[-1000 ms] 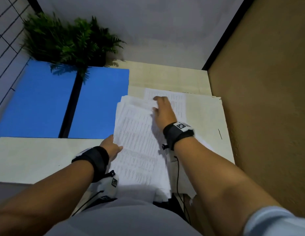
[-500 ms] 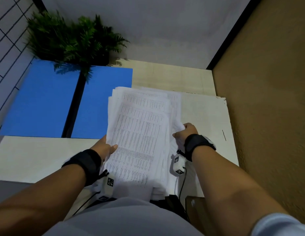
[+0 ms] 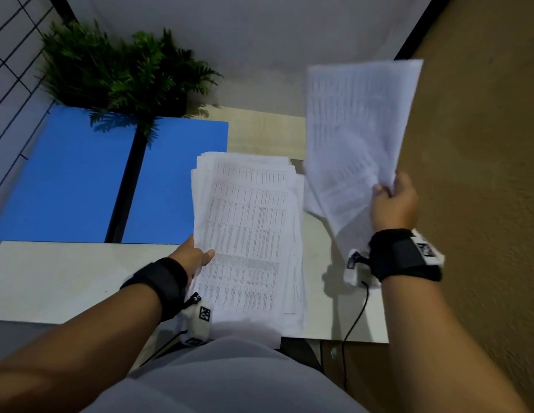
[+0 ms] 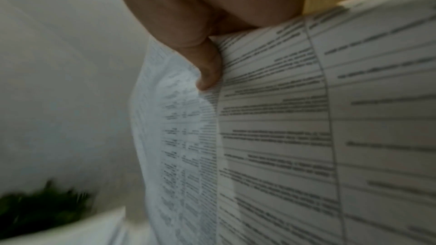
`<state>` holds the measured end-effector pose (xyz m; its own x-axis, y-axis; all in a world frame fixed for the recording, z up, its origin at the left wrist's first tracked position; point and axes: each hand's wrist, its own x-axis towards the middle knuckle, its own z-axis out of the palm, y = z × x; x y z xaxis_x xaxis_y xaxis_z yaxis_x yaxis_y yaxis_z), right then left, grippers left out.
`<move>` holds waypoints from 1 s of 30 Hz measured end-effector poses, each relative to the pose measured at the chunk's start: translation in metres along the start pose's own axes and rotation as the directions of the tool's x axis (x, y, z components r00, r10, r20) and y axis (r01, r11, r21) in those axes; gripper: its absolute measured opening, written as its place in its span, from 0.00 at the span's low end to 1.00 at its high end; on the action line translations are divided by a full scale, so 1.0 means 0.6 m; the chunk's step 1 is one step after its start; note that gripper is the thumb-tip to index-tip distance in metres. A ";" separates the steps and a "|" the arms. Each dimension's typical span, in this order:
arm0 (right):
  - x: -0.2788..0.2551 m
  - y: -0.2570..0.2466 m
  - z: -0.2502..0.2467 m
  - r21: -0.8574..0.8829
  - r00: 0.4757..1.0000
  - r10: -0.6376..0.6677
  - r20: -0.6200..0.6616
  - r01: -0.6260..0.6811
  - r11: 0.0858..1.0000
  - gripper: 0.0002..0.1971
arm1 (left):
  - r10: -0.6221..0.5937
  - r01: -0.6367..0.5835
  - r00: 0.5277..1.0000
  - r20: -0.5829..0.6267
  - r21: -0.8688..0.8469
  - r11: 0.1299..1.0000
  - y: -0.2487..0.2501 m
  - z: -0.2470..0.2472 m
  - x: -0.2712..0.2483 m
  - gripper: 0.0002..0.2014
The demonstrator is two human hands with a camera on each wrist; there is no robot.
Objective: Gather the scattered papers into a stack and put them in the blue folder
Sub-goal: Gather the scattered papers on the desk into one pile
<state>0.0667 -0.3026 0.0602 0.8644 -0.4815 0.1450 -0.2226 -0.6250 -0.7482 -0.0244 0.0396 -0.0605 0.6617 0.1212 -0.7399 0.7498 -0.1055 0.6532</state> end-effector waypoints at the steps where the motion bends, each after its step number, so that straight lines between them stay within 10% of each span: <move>1: 0.005 -0.015 -0.022 0.043 0.998 -0.039 -0.054 0.042 0.998 0.09 | 0.007 -0.007 1.000 -0.011 0.033 0.999 0.008 0.012 -0.002 0.30; 6: 0.002 -0.065 -0.077 0.239 0.998 -0.062 0.023 0.055 0.970 0.03 | 0.031 -0.036 0.999 0.030 0.200 0.979 0.030 0.053 -0.007 0.26; 16: -0.139 0.025 0.040 -0.276 0.771 0.181 0.610 -0.008 0.961 0.03 | 0.004 -0.001 0.999 0.053 -0.059 0.998 0.034 0.066 -0.014 0.41; 19: -0.144 0.047 0.042 -0.376 0.673 0.256 0.693 0.035 0.926 0.28 | 0.042 -0.041 0.999 0.024 -0.038 0.998 0.018 0.069 -0.002 0.42; 24: -0.106 0.069 -0.001 -0.457 0.783 0.226 0.579 0.082 0.886 0.07 | 0.103 -0.102 0.993 -0.049 0.037 0.994 0.013 0.077 0.006 0.25; 30: -0.053 0.066 -0.018 -0.210 0.923 0.224 0.313 -0.163 0.964 0.08 | 0.128 -0.116 0.990 -0.058 0.176 0.978 0.019 0.078 -0.003 0.22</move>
<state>0.0253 -0.3189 0.0331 0.8891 -0.3919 -0.2364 -0.4499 -0.6534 -0.6088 -0.0172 -0.0081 -0.0593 0.7510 0.1636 -0.6398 0.6564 -0.2905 0.6962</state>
